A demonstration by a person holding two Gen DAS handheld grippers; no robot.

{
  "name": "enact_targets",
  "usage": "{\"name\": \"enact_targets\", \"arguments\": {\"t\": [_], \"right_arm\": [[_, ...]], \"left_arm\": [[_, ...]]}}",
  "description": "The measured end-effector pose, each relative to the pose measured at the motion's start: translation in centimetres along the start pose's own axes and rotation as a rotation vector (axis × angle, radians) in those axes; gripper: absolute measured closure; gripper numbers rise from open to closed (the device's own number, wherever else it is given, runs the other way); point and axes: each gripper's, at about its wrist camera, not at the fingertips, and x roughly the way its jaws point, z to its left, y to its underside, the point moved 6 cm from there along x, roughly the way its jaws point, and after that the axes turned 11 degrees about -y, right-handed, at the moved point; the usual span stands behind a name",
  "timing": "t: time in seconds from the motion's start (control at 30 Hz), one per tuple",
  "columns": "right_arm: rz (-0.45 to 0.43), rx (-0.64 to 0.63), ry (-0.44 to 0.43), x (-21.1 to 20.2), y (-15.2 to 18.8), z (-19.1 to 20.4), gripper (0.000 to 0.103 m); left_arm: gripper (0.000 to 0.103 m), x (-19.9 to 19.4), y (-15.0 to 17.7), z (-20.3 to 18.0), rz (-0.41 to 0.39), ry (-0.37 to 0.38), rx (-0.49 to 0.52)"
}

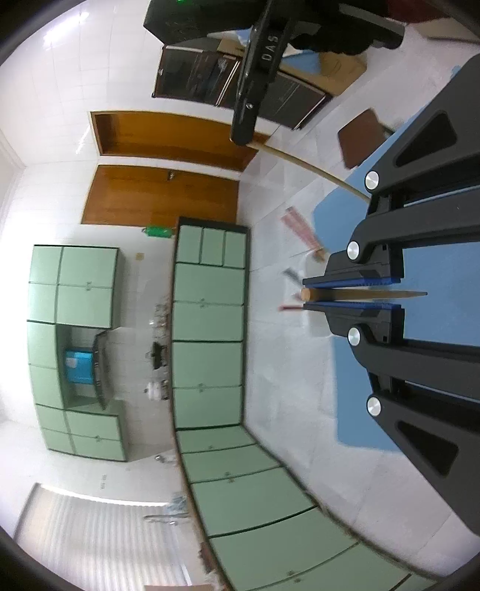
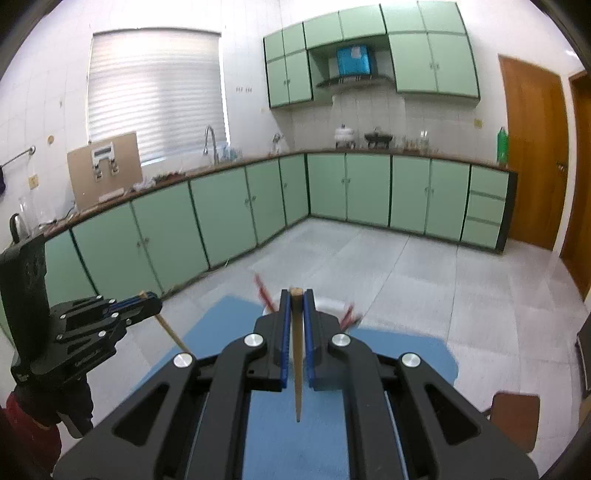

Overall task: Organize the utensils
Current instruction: 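Lower both plain chopsticks into the white holder and open both tools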

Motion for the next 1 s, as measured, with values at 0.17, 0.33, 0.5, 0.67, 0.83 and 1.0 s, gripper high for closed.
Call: {"name": "enact_targets", "arguments": {"t": [0.17,0.33,0.5,0.67,0.83,1.0], "right_arm": [[-0.066,-0.007,0.012,1.1,-4.3,-1.4,0.097],[-0.116,-0.017,0.028,2.8,-7.5,-2.9,0.097],[-0.118,-0.006,0.05,5.9,-8.5,-4.7,0.097],[-0.071,0.016,0.076,9.8,-7.3,-6.6,0.097],[-0.004,0.054,0.084,13.5,-5.3,-7.9,0.097],[0.096,0.104,0.078,16.4,-2.7,-8.7,0.092]], "left_arm": [[0.096,1.6,-4.8,1.3,-0.077,-0.056,0.004],[0.096,4.1,-8.7,1.5,-0.133,-0.071,-0.003],[0.096,7.2,-10.1,0.5,-0.129,-0.047,-0.009],[0.096,11.2,-8.7,-0.7,-0.051,-0.017,0.004],[0.096,14.6,-7.0,-0.7,0.033,0.003,-0.007],[0.081,16.1,-5.6,0.2,0.085,0.029,-0.061]]}}
